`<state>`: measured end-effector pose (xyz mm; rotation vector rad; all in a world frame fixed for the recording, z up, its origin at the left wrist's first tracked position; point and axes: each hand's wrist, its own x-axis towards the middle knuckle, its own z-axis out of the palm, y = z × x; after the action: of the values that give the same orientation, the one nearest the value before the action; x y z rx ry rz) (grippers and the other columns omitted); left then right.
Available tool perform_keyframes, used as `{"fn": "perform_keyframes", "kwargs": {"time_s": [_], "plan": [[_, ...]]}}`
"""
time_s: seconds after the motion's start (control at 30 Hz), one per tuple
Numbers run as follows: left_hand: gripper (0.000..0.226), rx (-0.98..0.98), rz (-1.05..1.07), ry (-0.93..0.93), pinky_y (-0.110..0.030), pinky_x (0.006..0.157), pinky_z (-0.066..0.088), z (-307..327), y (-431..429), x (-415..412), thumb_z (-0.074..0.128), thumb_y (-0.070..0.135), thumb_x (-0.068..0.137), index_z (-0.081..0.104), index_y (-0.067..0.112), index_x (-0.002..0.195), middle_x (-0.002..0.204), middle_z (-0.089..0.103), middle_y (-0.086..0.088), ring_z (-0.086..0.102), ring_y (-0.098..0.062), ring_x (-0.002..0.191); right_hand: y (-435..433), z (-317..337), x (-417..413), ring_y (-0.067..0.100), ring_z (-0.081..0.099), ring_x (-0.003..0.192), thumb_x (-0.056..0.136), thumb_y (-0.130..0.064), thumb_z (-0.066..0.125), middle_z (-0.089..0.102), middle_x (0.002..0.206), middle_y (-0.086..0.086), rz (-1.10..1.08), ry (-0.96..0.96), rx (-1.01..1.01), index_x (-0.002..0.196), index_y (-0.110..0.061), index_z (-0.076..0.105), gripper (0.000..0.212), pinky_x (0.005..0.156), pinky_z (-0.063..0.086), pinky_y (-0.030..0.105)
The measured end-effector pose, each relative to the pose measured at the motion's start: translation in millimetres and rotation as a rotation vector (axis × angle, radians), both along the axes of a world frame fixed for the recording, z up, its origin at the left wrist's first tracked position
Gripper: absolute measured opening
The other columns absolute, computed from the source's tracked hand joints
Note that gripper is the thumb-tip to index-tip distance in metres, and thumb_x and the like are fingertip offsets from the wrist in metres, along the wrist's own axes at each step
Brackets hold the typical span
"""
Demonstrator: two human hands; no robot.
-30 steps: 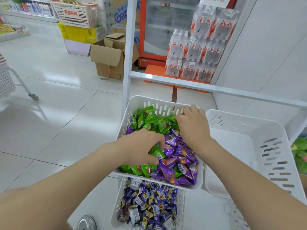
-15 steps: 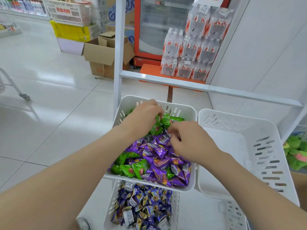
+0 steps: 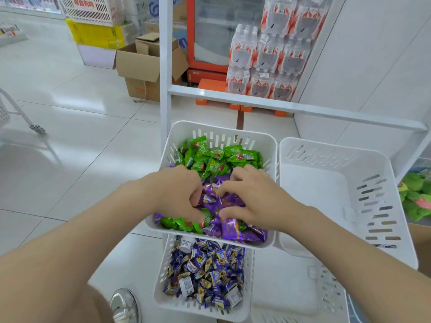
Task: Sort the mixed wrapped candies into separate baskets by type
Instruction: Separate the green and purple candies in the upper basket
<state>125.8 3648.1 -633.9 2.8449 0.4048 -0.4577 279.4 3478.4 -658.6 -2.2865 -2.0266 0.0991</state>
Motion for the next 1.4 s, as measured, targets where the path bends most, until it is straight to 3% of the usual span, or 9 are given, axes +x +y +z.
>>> {"fn": "perform_keyframes", "kwargs": {"time_s": [0.23, 0.47, 0.6, 0.8, 0.93, 1.07, 1.17, 1.3, 1.4], "plan": [[0.055, 0.122, 0.012, 0.037, -0.04, 0.072, 0.05, -29, -22, 0, 0.068, 0.055, 0.088, 0.035, 0.019, 0.063, 0.064, 0.039, -0.001, 0.048, -0.03, 0.071, 0, -3, -3, 0.013, 0.056, 0.09, 0.087, -0.043, 0.075, 0.064, 0.09, -0.012, -0.078, 0.177, 0.045, 0.116, -0.032, 0.073, 0.031, 0.085, 0.05, 0.044], [0.049, -0.036, 0.175, -0.175, -0.029, 0.054, 0.039, -39, -25, -8, 0.089, 0.032, 0.068, 0.044, 0.018, 0.058, 0.056, 0.039, 0.0, 0.036, -0.026, 0.056, -4, -6, -15, 0.018, 0.054, 0.099, 0.093, -0.037, 0.07, 0.061, 0.098, -0.011, -0.184, 0.089, 0.128, 0.116, -0.038, 0.068, 0.024, 0.093, 0.047, 0.046], [0.02, -0.036, 0.285, -0.208, -0.03, 0.072, 0.054, -22, -24, -19, 0.09, 0.022, 0.07, 0.075, 0.018, 0.083, 0.082, 0.072, 0.0, 0.067, -0.023, 0.079, -8, -11, -31, 0.025, 0.047, 0.119, 0.095, -0.035, 0.065, 0.057, 0.122, -0.004, -0.292, -0.027, 0.086, 0.135, -0.037, 0.058, 0.041, 0.102, 0.042, 0.045], [0.028, -0.142, 0.311, -0.397, -0.01, 0.078, 0.044, 9, -2, -33, 0.09, 0.028, 0.073, 0.08, 0.029, 0.099, 0.096, 0.072, 0.015, 0.063, 0.0, 0.09, -7, -4, -57, 0.02, 0.041, 0.137, 0.097, -0.037, 0.061, 0.05, 0.146, -0.006, -0.272, 0.089, 0.259, 0.153, -0.032, 0.041, 0.06, 0.111, 0.037, 0.046], [0.024, -0.257, 0.27, -0.572, -0.012, 0.079, 0.047, 14, -13, -23, 0.087, 0.027, 0.077, 0.079, 0.033, 0.099, 0.089, 0.069, 0.024, 0.06, 0.006, 0.084, 6, 11, -59, 0.01, 0.055, 0.126, 0.096, -0.032, 0.069, 0.061, 0.137, -0.01, -0.177, 0.389, 0.337, 0.145, -0.029, 0.053, 0.052, 0.107, 0.046, 0.035], [0.047, -0.28, 0.357, -0.675, -0.014, 0.073, 0.044, 10, -1, -11, 0.091, 0.028, 0.072, 0.071, 0.036, 0.114, 0.095, 0.069, 0.017, 0.06, 0.0, 0.083, 12, 23, -24, 0.013, 0.063, 0.111, 0.098, -0.032, 0.069, 0.066, 0.125, -0.007, -0.303, 0.443, 0.314, 0.132, -0.026, 0.058, 0.037, 0.097, 0.047, 0.034], [0.047, -0.179, 0.395, -0.735, -0.018, 0.076, 0.039, 7, 15, 4, 0.09, 0.026, 0.075, 0.072, 0.028, 0.118, 0.101, 0.069, 0.011, 0.054, 0.001, 0.079, 17, 22, 16, 0.024, 0.06, 0.096, 0.101, -0.029, 0.063, 0.059, 0.108, -0.003, -0.381, 0.176, 0.302, 0.121, -0.022, 0.05, 0.025, 0.079, 0.039, 0.037], [0.024, -0.063, 0.275, -0.847, -0.026, 0.086, 0.044, 0, 25, 37, 0.079, 0.017, 0.083, 0.075, 0.029, 0.104, 0.103, 0.059, 0.01, 0.053, -0.008, 0.088, 29, 12, 56, 0.028, 0.051, 0.105, 0.09, -0.038, 0.075, 0.055, 0.111, 0.003, -0.414, -0.144, 0.385, 0.113, -0.025, 0.064, 0.028, 0.086, 0.042, 0.043], [0.025, -0.054, 0.127, -0.84, -0.024, 0.079, 0.044, -15, 32, 59, 0.073, 0.006, 0.086, 0.075, 0.025, 0.102, 0.107, 0.051, 0.008, 0.052, -0.003, 0.08, 39, 2, 65, 0.03, 0.046, 0.103, 0.083, -0.038, 0.08, 0.051, 0.107, 0.004, -0.445, -0.381, 0.401, 0.106, -0.025, 0.074, 0.027, 0.083, 0.04, 0.043]]}}
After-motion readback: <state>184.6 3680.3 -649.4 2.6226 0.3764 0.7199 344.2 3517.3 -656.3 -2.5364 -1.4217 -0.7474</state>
